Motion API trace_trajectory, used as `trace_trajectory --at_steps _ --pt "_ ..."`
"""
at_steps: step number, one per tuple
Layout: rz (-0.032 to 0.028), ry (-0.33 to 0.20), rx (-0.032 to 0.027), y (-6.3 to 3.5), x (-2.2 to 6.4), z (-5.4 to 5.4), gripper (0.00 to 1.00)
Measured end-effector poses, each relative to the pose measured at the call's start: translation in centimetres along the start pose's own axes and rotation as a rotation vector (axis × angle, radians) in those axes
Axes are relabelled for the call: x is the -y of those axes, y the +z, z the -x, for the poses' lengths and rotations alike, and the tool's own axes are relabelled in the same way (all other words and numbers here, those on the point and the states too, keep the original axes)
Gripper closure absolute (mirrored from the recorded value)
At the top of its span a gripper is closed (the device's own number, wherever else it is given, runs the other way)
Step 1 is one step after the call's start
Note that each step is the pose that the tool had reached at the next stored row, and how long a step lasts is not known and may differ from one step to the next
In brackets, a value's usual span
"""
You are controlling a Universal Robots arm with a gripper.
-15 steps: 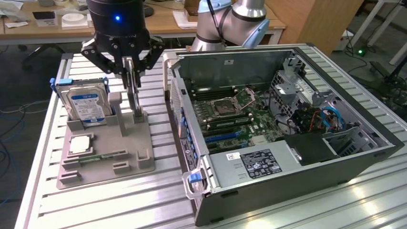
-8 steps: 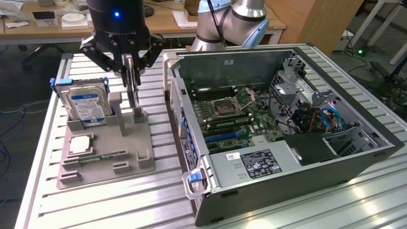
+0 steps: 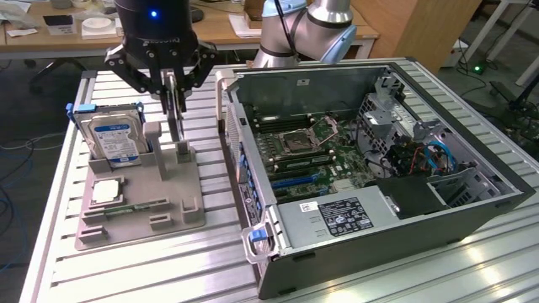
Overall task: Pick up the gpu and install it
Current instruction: 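Pick up the gpu and move the gpu toward the slot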
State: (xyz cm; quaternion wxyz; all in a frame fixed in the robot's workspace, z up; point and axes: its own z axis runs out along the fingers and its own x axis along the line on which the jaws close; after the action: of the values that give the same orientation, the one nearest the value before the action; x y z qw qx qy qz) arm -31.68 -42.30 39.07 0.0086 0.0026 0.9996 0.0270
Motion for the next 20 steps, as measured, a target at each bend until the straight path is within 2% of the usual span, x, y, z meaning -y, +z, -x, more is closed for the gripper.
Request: trace_trajectory --at_steps 3,10,20 --pt "-0.0053 0.000 0.0001 -0.22 -0.02 0.0 0.71" --pt "-0.0095 0.000 0.0001 -0.91 -0.06 0.0 0.71" --pt "-0.0096 0.000 0.0002 -2.09 -0.12 0.0 0.71"
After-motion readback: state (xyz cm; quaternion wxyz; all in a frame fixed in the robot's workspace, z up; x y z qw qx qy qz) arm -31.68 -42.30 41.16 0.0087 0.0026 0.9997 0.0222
